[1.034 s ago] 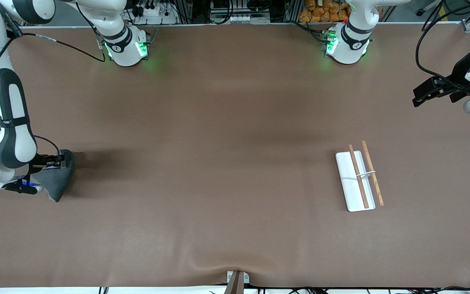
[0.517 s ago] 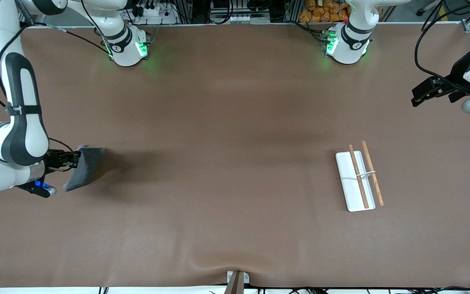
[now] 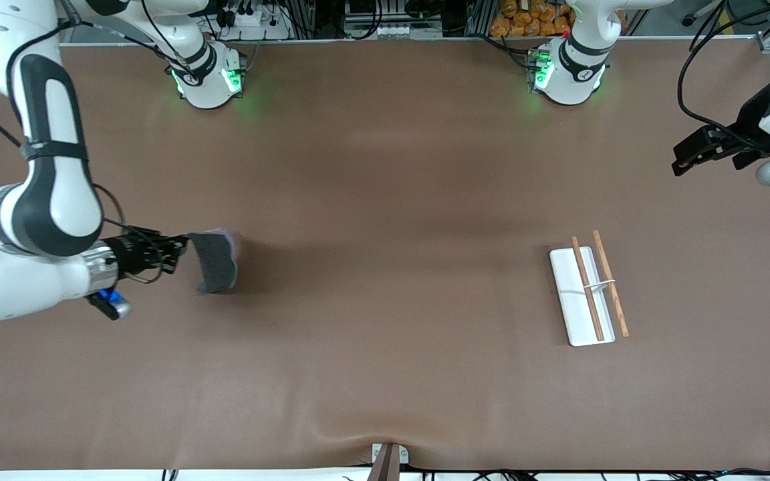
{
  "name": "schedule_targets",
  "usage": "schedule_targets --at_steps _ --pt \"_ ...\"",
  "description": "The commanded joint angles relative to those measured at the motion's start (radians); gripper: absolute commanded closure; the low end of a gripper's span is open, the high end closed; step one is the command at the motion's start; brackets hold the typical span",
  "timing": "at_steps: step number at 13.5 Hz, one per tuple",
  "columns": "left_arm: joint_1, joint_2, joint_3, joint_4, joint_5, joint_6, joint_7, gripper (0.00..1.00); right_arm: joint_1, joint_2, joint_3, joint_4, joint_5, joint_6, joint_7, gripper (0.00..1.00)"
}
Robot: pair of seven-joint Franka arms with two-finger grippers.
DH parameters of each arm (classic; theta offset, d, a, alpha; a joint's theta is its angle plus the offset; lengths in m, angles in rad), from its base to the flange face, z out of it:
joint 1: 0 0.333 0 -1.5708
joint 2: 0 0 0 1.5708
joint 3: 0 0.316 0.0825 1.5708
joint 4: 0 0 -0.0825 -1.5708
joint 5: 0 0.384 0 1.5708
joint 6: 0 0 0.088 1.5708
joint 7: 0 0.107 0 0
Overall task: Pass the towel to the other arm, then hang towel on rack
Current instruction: 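Lift the towel with the right gripper toward the table's middle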
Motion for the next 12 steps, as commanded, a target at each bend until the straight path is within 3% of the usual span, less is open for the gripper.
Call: schedule_targets --at_steps 1,6,9,12 --pt "0.004 0.001 0.001 0.006 -0.018 0.012 0.003 0.0 0.052 -0.003 -0.007 0.052 0.11 -0.013 0.178 1.0" --pt "0.008 -0.001 0.001 0.006 -0.024 0.012 0.003 0.0 0.121 -0.003 -0.007 0.111 0.344 0.022 0.449 1.0" --pt "0.005 -0.001 0.001 0.007 -0.032 0.02 0.003 0.0 0.153 -0.003 -0.007 0.111 0.489 0.12 0.617 1.0" --pt "0.001 0.015 0.001 0.009 -0.098 0.061 0.003 0.0 0.233 -0.005 -0.007 0.111 0.527 0.257 0.775 1.0"
